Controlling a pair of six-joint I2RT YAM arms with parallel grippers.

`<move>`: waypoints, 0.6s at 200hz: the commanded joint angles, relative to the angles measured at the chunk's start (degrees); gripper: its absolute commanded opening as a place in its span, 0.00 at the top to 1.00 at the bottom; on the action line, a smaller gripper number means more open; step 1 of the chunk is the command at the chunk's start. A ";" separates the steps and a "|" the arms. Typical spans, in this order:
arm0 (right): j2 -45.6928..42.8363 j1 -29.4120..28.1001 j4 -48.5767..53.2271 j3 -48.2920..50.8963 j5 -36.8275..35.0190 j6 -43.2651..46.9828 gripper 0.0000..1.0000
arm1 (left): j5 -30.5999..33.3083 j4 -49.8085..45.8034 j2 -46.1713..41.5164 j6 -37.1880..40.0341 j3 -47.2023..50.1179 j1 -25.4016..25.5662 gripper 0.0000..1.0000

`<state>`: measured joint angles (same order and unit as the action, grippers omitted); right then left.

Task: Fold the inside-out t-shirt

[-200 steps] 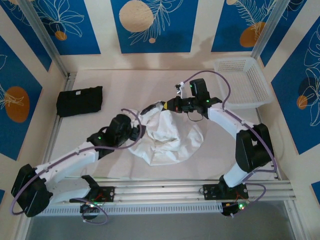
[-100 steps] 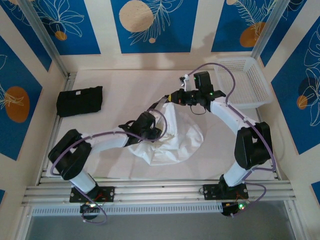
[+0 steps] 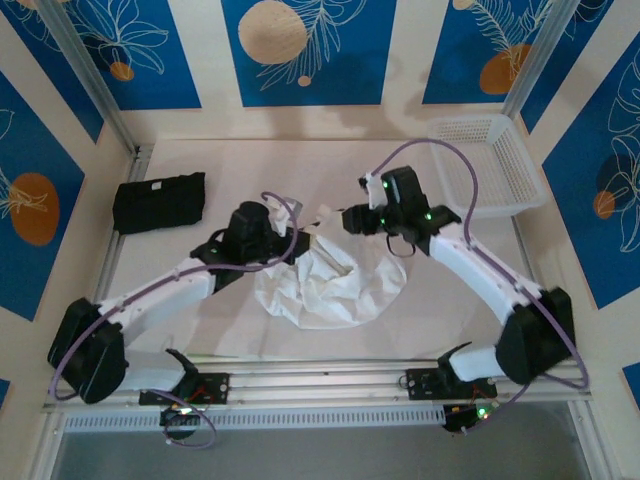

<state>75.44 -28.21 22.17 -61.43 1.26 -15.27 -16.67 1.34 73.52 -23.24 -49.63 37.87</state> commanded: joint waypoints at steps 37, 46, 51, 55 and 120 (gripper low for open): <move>-4.54 -7.32 -7.66 11.51 2.15 4.38 0.51 | -9.73 1.19 -5.09 -3.78 1.44 -3.36 1.00; -2.92 -7.39 -8.55 11.84 0.30 4.45 0.50 | -9.87 1.17 -5.31 -3.82 1.59 -3.47 1.00; -1.84 -7.39 -9.16 11.87 -0.13 4.68 0.50 | -9.98 1.18 -5.40 -3.82 1.64 -3.59 1.00; -1.07 -7.43 -9.69 11.83 -0.24 4.90 0.50 | -10.09 1.08 -5.35 -3.75 1.64 -3.60 1.00; 2.49 -5.05 -13.05 9.81 14.22 3.38 0.98 | -2.01 -3.44 -7.39 -2.49 2.76 -4.90 1.00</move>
<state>81.76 -35.24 11.09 -50.13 4.99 -11.16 -24.53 0.82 68.75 -26.68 -47.59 34.06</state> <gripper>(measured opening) 0.106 0.046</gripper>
